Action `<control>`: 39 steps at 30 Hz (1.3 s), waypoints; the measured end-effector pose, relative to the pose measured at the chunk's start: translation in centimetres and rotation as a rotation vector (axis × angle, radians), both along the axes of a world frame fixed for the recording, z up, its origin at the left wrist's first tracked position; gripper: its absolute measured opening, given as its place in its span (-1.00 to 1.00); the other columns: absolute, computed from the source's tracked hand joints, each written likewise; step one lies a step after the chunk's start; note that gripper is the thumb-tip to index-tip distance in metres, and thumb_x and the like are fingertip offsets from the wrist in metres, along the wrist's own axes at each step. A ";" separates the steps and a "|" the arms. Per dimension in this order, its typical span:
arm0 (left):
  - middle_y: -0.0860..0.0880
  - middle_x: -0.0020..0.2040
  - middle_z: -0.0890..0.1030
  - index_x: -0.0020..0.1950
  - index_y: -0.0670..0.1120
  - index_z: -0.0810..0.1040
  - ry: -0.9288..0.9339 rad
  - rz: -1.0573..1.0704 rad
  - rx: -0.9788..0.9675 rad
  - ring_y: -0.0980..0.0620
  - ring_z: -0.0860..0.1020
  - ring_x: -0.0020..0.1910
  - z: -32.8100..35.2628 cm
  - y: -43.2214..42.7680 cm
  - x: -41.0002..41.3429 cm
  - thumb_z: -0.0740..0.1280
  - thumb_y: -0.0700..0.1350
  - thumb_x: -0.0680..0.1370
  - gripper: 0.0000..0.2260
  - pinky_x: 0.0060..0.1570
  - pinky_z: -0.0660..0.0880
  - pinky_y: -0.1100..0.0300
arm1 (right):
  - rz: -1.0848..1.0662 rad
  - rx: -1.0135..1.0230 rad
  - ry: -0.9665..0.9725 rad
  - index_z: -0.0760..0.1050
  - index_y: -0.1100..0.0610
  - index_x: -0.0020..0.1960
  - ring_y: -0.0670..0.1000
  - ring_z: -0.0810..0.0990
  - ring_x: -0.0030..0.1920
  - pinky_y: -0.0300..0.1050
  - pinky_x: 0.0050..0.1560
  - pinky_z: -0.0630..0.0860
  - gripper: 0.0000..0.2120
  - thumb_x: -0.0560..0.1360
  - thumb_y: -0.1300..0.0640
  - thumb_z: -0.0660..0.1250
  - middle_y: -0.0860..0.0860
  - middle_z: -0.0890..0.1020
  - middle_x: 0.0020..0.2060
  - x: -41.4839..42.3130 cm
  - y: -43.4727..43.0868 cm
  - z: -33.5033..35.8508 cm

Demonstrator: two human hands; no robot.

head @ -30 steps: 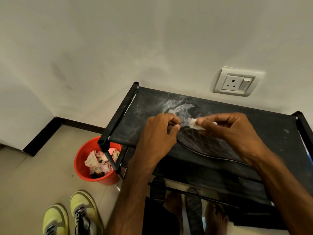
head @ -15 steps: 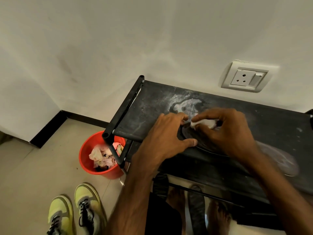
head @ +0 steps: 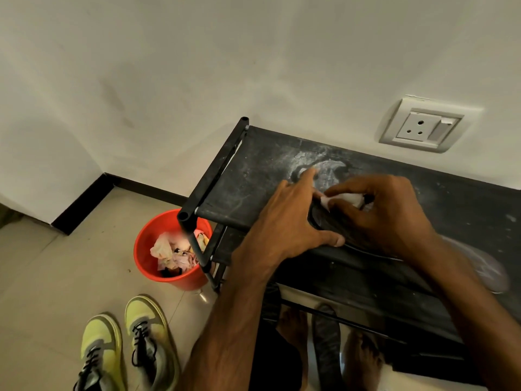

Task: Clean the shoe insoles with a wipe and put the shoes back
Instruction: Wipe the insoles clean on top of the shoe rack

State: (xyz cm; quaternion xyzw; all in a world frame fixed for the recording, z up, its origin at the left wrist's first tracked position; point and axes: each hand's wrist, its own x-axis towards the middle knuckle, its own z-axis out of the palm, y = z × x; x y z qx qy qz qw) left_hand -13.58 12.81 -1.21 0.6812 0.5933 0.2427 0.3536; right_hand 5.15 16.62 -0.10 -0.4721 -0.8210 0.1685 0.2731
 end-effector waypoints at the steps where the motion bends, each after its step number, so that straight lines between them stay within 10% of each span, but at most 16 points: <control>1: 0.02 0.46 0.43 0.64 0.06 -0.04 -0.005 0.015 -0.008 -0.03 0.24 0.50 -0.1 0.0 0.1 0.64 0.12 0.31 0.12 0.46 0.30 -0.14 | -0.002 -0.013 0.000 0.74 -0.07 0.07 -0.13 0.69 -0.17 -0.13 -0.11 0.65 -0.84 0.49 0.06 0.53 -0.11 0.76 -0.10 -0.2 0.2 0.1; 6: 0.01 0.45 0.45 0.64 0.07 -0.22 -0.046 0.052 -0.006 -0.05 0.15 0.57 -0.4 0.1 0.4 0.65 0.12 0.29 0.24 0.52 0.20 -0.12 | 0.071 -0.051 -0.073 0.76 0.00 0.06 -0.14 0.66 -0.16 -0.42 -0.15 0.48 -0.84 0.49 0.16 0.54 -0.06 0.75 -0.05 -0.6 0.5 0.1; 22: 0.06 0.35 0.53 0.63 0.06 -0.28 -0.063 0.075 0.035 0.03 0.23 0.49 -0.9 0.1 0.6 0.67 0.12 0.26 0.30 0.35 0.20 0.12 | 0.120 0.008 -0.175 0.76 0.01 0.06 -0.10 0.57 -0.21 -0.23 -0.17 0.46 -0.79 0.48 0.25 0.51 -0.01 0.71 -0.08 -0.3 1.1 -0.4; 27: 0.15 0.20 0.60 0.63 0.01 -0.30 -0.061 0.073 0.070 0.06 0.28 0.43 -1.1 0.3 0.6 0.67 0.07 0.27 0.31 0.32 0.21 0.14 | 0.300 -0.101 -0.170 0.75 -0.02 0.03 -0.27 0.60 -0.15 -0.47 -0.15 0.46 -0.80 0.48 0.22 0.52 -0.12 0.70 -0.04 -0.6 0.1 -0.1; 39: -0.05 0.42 0.45 0.62 0.10 -0.31 -0.070 0.076 0.024 -0.01 0.24 0.49 -1.2 -0.1 0.7 0.67 0.10 0.24 0.32 0.39 0.22 0.11 | 0.144 0.017 -0.169 0.72 0.00 0.17 0.00 0.60 -0.08 0.08 -0.07 0.58 -0.76 0.54 0.20 0.44 0.02 0.66 -0.05 -0.5 0.9 -1.1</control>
